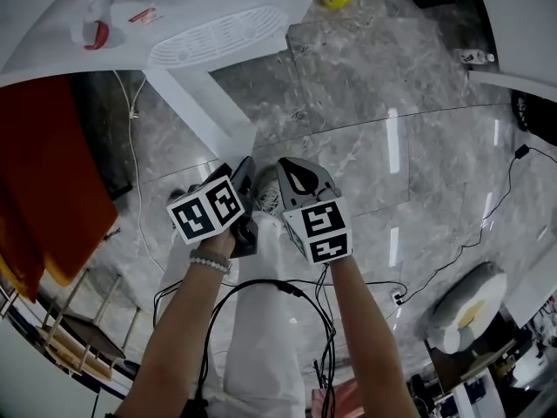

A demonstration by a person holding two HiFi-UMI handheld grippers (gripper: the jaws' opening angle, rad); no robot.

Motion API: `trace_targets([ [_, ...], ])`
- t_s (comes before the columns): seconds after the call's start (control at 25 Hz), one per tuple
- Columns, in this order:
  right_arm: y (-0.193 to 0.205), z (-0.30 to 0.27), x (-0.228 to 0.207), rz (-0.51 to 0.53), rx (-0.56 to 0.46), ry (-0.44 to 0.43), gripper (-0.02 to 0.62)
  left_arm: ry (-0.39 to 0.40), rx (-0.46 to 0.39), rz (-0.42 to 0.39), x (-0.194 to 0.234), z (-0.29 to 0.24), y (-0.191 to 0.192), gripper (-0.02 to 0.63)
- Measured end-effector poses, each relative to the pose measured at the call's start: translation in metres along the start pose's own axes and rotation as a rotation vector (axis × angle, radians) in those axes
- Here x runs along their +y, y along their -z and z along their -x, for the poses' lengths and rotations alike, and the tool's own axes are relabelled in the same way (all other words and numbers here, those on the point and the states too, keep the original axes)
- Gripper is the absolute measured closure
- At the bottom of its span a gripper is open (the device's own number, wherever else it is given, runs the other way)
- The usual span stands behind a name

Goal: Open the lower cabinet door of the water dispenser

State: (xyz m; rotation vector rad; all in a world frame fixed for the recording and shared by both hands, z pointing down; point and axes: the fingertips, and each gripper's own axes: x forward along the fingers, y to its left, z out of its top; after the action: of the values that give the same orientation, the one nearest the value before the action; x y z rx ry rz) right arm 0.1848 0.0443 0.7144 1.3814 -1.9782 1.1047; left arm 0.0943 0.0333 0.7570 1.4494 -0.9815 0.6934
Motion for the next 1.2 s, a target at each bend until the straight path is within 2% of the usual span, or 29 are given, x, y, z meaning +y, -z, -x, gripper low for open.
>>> trace_targets([
  [0.56,0.0,-0.011,0.059,0.062,0.041,-0.033,0.592,-0.109,-0.033,-0.088,0.075,0.049,0.003,0.416],
  [0.88,-0.007,-0.019,0.094,0.13,0.062,-0.058,0.592,-0.205,-0.079,-0.155,0.128,0.078,-0.013,0.422],
  [1.2,-0.014,-0.028,0.126,0.18,0.084,-0.083,0.592,-0.293,-0.112,-0.289,0.173,0.102,-0.036,0.428],
])
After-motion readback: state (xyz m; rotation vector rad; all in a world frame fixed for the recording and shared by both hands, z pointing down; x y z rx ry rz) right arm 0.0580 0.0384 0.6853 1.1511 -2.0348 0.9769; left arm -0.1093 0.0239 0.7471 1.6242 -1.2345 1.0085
